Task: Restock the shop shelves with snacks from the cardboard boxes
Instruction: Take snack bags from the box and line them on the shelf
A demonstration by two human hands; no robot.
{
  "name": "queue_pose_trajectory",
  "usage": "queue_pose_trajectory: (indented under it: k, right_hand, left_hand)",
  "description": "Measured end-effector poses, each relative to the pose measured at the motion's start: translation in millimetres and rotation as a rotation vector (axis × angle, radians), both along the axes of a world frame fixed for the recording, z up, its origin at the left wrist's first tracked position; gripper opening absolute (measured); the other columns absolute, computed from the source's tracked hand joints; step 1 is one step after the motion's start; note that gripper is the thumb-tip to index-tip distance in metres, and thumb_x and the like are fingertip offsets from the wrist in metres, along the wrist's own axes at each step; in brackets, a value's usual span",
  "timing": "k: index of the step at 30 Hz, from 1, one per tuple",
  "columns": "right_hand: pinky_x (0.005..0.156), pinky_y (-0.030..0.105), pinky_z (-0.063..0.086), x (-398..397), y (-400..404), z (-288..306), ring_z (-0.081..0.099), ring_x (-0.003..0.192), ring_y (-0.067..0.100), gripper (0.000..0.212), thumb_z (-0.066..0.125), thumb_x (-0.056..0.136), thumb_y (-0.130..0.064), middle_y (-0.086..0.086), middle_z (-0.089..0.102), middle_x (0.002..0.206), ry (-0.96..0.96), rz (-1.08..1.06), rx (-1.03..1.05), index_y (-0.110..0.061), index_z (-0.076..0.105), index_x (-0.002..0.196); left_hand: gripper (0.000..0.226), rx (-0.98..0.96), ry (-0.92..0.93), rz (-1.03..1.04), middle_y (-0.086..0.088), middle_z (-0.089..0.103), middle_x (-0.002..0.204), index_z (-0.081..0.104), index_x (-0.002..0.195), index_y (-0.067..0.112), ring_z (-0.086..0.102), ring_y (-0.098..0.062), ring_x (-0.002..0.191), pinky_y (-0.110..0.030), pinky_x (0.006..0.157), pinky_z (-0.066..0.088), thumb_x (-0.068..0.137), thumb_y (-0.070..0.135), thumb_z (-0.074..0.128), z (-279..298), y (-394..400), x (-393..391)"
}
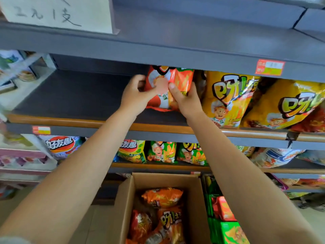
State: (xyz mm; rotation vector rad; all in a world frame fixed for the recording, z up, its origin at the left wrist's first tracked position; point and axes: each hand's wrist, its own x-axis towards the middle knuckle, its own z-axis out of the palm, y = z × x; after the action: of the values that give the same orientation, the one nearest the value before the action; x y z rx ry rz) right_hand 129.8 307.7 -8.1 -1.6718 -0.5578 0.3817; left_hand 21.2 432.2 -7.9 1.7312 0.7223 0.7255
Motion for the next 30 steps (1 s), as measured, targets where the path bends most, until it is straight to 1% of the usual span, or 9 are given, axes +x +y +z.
queue_pose_trajectory:
  k: [3, 5, 10, 13, 19, 22, 25, 28, 30]
  right_hand:
    - [0.102, 0.037, 0.051, 20.9, 24.9, -14.0, 0.062, 0.115, 0.015, 0.069, 0.074, 0.083, -0.05, -0.005, 0.065, 0.125, -0.046, 0.017, -0.107, -0.025, 0.046, 0.141]
    - [0.105, 0.042, 0.048, 30.7, 34.8, -19.1, 0.058, 0.12, 0.021, 0.073, 0.072, 0.081, -0.057, -0.003, 0.063, 0.13, -0.067, 0.006, -0.202, -0.03, 0.045, 0.143]
    - [0.099, 0.031, 0.046, 47.1, 55.6, -22.5, 0.057, 0.119, 0.017, 0.063, 0.072, 0.089, -0.039, -0.001, 0.062, 0.133, -0.039, -0.004, -0.194, -0.023, 0.045, 0.144]
    - [0.102, 0.034, 0.047, 53.3, 65.6, -22.7, 0.057, 0.122, 0.019, 0.065, 0.074, 0.089, -0.033, 0.001, 0.061, 0.135, -0.02, -0.057, -0.15, -0.022, 0.045, 0.145]
    - [0.106, 0.029, 0.043, 45.9, 53.7, -5.3, 0.049, 0.134, 0.018, 0.07, 0.069, 0.091, -0.042, 0.001, 0.051, 0.147, -0.03, -0.167, -0.067, -0.021, 0.04, 0.151]
    - [0.095, 0.016, 0.048, -3.9, 14.0, 2.8, 0.06, 0.117, 0.005, 0.051, 0.066, 0.094, -0.037, -0.002, 0.063, 0.13, -0.028, -0.139, 0.153, -0.015, 0.053, 0.138]
    - [0.091, 0.032, 0.057, -66.6, -42.5, -13.5, 0.072, 0.099, 0.018, 0.033, 0.06, 0.098, -0.038, 0.008, 0.074, 0.107, 0.066, -0.051, 0.262, -0.009, 0.065, 0.113]
    - [0.071, 0.038, 0.061, -116.8, -81.0, -58.8, 0.072, 0.068, 0.027, 0.05, 0.056, 0.09, -0.048, 0.016, 0.075, 0.084, 0.259, 0.049, 0.128, -0.001, 0.066, 0.099]
    - [0.067, 0.038, 0.06, -136.2, -99.1, -117.8, 0.071, 0.063, 0.025, 0.051, 0.06, 0.089, -0.048, 0.015, 0.075, 0.081, 0.355, 0.076, -0.124, 0.001, 0.066, 0.099]
  left_hand:
    - [0.059, 0.023, 0.038, 0.029, 0.01, 0.062, 0.12, 0.06, 0.129, 0.03, 0.059, -0.009, 0.112, -0.033, 0.098, 0.051, 0.077, 0.055, 0.074, -10.4, 19.3, 22.4]
    - [0.056, -0.015, 0.074, 0.016, 0.008, 0.058, 0.121, 0.056, 0.136, 0.03, 0.057, -0.011, 0.115, -0.03, 0.096, 0.05, 0.085, 0.049, 0.071, -14.5, 26.9, 35.5]
    - [0.065, -0.067, 0.055, -0.003, 0.006, 0.053, 0.14, 0.047, 0.144, 0.036, 0.055, -0.015, 0.123, -0.039, 0.099, 0.053, 0.084, 0.045, 0.068, -20.2, 37.4, 55.1]
    - [0.066, -0.072, 0.034, -0.027, 0.008, 0.053, 0.142, 0.045, 0.145, 0.036, 0.053, -0.013, 0.126, -0.038, 0.102, 0.051, 0.084, 0.04, 0.07, -22.2, 40.3, 59.9]
    - [0.053, -0.074, 0.1, -0.059, 0.011, 0.056, 0.126, 0.05, 0.142, 0.028, 0.055, -0.009, 0.114, -0.033, 0.103, 0.049, 0.091, 0.025, 0.065, -17.8, 27.1, 43.0]
    - [0.026, -0.107, -0.01, 0.017, 0.005, 0.068, 0.108, 0.066, 0.116, 0.025, 0.067, -0.013, 0.1, -0.038, 0.088, 0.058, 0.092, 0.018, 0.062, -8.2, 3.7, 3.7]
    - [0.015, -0.1, -0.129, -0.001, 0.002, 0.07, 0.088, 0.069, 0.102, 0.024, 0.068, -0.011, 0.073, -0.026, 0.059, 0.055, 0.095, 0.015, 0.059, -15.1, -45.9, -54.9]
    - [0.014, -0.136, 0.014, -0.011, 0.001, 0.069, 0.079, 0.07, 0.092, 0.02, 0.063, -0.008, 0.066, -0.016, 0.056, 0.045, 0.097, 0.013, 0.058, -78.3, -89.2, -105.5]
    - [0.014, -0.07, 0.235, 0.045, 0.004, 0.069, 0.087, 0.068, 0.09, 0.025, 0.065, -0.007, 0.077, -0.022, 0.069, 0.049, 0.095, 0.014, 0.061, -146.8, -112.8, -138.3]
